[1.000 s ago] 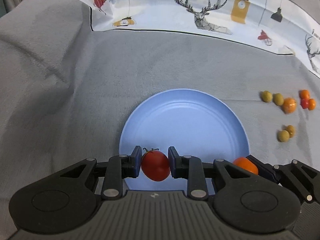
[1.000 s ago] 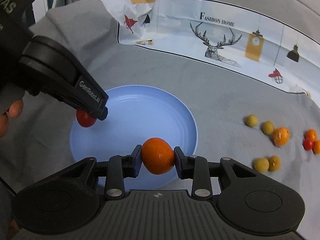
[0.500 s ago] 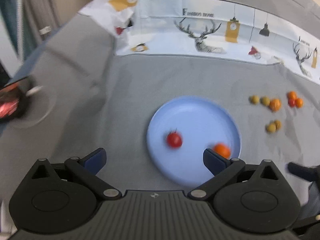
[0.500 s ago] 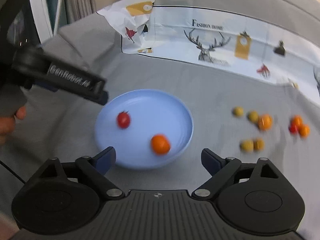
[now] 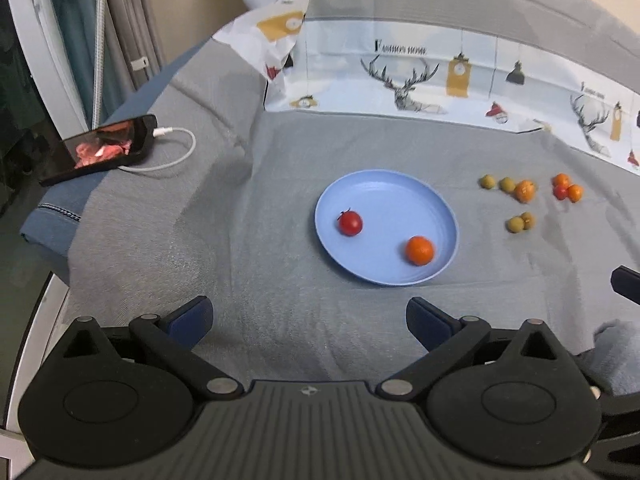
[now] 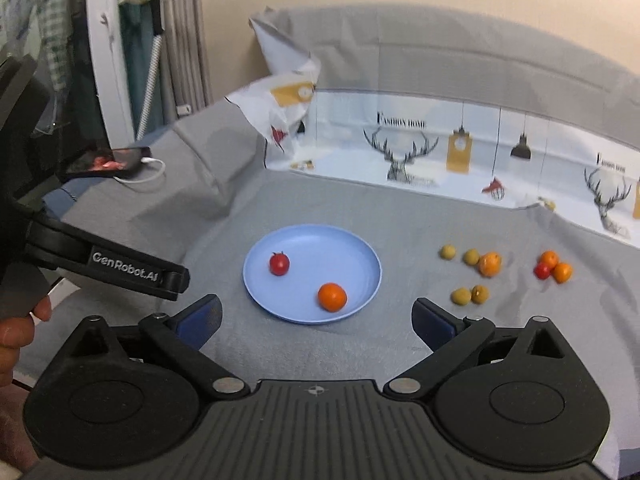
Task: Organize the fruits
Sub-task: 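Carry both fruits to the blue plate and open both tools to release them, then withdraw both open tools from the plate, then grasp a yellow-green fruit with the left tool while the right tool grasps a tangerine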
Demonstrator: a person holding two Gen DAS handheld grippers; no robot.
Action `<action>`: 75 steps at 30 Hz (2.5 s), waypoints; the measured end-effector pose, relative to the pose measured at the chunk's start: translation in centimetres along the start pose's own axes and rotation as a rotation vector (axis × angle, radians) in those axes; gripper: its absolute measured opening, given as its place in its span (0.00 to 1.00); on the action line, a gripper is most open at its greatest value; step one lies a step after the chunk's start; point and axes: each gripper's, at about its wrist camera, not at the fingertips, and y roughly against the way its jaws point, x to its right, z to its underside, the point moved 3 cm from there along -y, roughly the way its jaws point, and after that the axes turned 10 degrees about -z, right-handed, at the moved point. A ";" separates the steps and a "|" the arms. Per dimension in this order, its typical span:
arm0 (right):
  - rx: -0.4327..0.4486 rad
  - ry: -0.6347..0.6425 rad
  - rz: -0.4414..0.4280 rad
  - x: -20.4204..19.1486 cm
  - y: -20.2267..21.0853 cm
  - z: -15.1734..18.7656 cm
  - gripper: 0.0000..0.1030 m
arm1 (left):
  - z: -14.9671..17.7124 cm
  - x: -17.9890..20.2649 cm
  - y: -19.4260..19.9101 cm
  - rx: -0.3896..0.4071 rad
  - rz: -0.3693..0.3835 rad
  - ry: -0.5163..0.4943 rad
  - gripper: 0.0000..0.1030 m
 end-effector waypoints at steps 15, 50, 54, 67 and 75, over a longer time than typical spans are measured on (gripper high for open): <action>0.093 0.080 -0.005 -2.7 4.2 0.6 0.99 | 1.5 -1.2 4.9 0.089 0.006 0.034 1.00; 0.054 -0.072 0.049 1.9 1.3 1.5 0.99 | -0.8 2.0 0.5 -0.011 0.006 -0.042 1.00; 0.061 -0.140 0.114 5.4 1.0 2.0 0.99 | -2.3 4.7 -0.9 -0.041 0.035 -0.076 1.00; 0.095 -0.394 0.451 22.6 0.6 4.0 0.99 | -7.1 21.0 -8.6 -0.088 0.179 -0.308 1.00; 0.065 -0.462 0.553 34.4 -5.3 4.9 0.99 | -8.6 30.8 -15.6 -0.102 0.208 -0.444 1.00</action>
